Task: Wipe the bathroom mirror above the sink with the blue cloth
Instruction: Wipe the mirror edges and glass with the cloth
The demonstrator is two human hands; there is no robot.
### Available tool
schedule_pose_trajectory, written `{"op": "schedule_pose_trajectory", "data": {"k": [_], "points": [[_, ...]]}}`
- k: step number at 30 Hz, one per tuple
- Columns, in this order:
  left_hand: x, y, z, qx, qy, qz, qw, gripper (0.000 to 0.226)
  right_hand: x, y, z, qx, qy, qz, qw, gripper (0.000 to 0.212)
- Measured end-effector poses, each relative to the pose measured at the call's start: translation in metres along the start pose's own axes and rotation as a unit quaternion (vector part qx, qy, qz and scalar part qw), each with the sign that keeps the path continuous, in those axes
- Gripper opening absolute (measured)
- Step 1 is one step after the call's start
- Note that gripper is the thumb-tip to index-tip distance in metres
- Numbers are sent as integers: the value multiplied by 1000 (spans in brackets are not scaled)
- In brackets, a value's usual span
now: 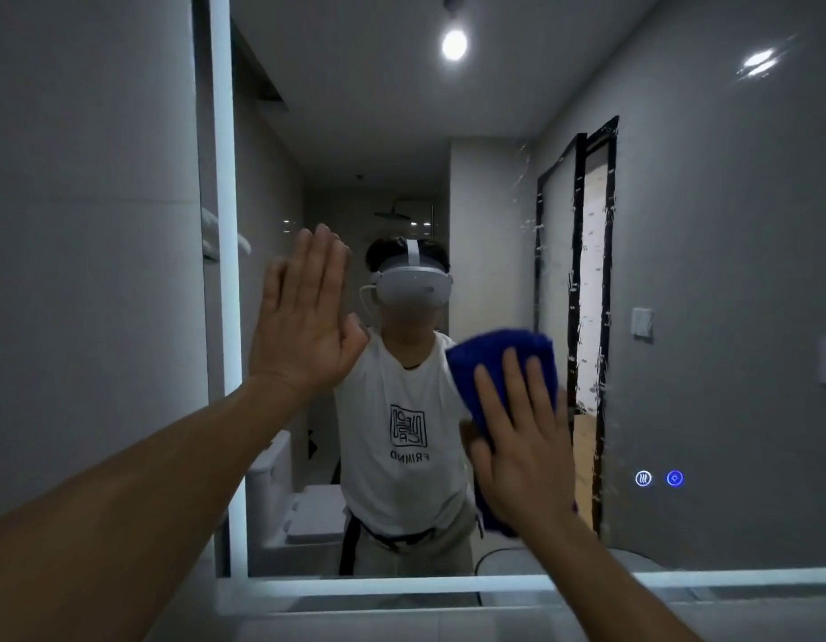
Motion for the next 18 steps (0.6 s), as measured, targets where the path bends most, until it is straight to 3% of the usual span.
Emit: {"op": "schedule_pose_trajectory", "data": {"k": [7, 11, 15, 18], "points": [[-3, 0, 1, -4, -32, 12, 999, 74, 35, 53, 162, -90, 27, 2, 996, 75], [-2, -1, 1, -6, -40, 11, 999, 74, 20, 26, 112, -39, 29, 3, 999, 76], [-4, 0, 1, -4, -53, 13, 998, 73, 9, 17, 51, 122, -43, -31, 991, 80], [-4, 0, 0, -4, -54, 12, 998, 72, 25, 55, 119, 55, -35, -40, 997, 73]]}}
Point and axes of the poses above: each hand's wrist, its own z-axis towards the middle knuckle, its own x-axis out of the back of the hand, y = z × x, the point moved 3 cm from there along z, towards the middle knuckle, and after that the axes turned 12 degrees about x, right-handed, at the moved point
